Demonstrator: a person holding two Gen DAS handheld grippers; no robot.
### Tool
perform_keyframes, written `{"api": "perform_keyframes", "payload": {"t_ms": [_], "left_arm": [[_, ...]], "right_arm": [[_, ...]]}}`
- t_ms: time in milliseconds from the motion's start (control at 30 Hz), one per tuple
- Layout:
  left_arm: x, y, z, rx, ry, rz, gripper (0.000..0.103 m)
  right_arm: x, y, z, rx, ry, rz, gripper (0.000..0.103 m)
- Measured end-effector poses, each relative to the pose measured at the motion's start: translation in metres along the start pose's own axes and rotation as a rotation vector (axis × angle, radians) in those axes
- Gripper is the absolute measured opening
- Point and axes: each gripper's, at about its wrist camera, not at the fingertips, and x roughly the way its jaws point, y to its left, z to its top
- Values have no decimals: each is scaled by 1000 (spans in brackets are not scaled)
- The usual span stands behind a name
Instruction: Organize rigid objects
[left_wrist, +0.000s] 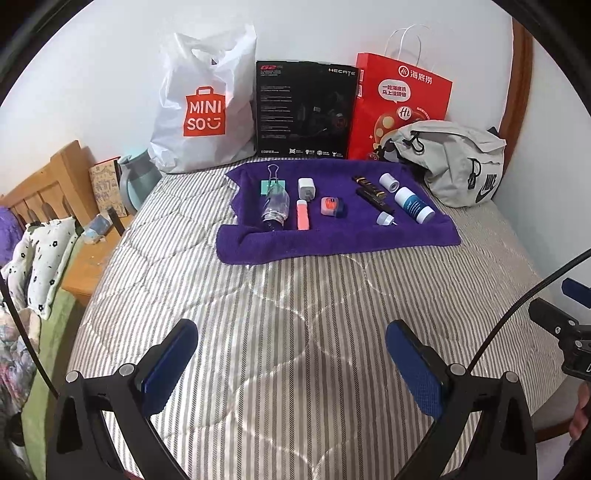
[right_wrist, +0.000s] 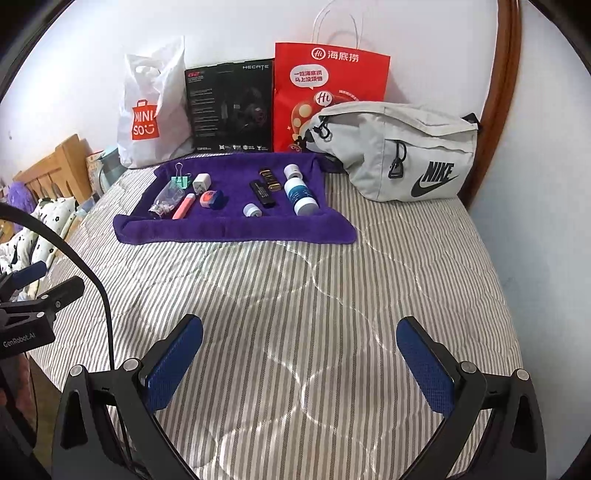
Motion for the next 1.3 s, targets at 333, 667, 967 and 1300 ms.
{"api": "perform_keyframes", "payload": {"t_ms": [333,667,967,1300], "left_arm": [[-8,0,-1,5,-10,16,103],[-10,1,-1,6,-9,11,103],[-12,-2,-3,7,-10,16,103],[-13,-1,-3,3,-5,28,103]], "right_arm": [[-3,0,-3,10,-10,10,103],[-5,1,-5,7,-10,7,103],[-5,0,-5,7,-9,5,103],[-5,-1,-6,15,-7,4,103]]}}
